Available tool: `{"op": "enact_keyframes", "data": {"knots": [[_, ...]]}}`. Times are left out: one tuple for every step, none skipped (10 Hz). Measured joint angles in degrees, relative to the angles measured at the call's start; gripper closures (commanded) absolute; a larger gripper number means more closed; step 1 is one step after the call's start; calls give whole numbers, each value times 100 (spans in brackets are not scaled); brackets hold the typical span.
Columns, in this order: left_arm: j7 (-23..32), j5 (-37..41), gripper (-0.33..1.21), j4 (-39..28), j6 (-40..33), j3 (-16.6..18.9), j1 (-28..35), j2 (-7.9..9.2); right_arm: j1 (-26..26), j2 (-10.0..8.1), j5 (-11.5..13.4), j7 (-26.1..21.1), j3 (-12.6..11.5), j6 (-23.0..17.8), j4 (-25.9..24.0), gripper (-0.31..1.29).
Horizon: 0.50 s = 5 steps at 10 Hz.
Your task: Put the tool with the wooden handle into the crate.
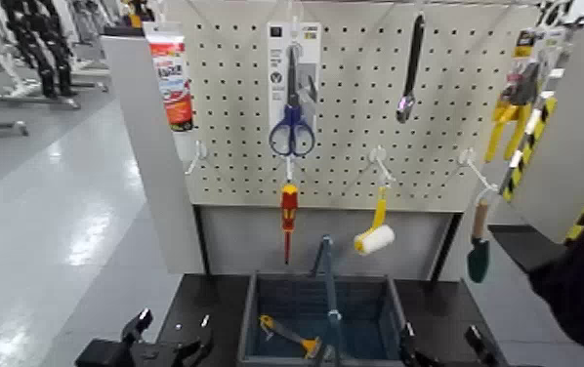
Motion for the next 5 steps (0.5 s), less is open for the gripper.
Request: {"op": "enact_keyframes", "data": {"knots": [[-1,-4,11,0,-33,3,9,13,3,1,3,0,-5,-29,7,13],[-1,-4,11,0,-46,0,10,21,3,4,6,-8,-7,-73,25,13],[-1,-3,11,2,-46,-4,8,20,2,8,8,-26,-4,-99,38,13],[-7,4,11,7,-45,-9,6,16,-1,7,8,-47,3,-110,43,13],[-18,10,11,14,-44,-12,0,16,-6,0,3,-62,12,-115,43,13]]}}
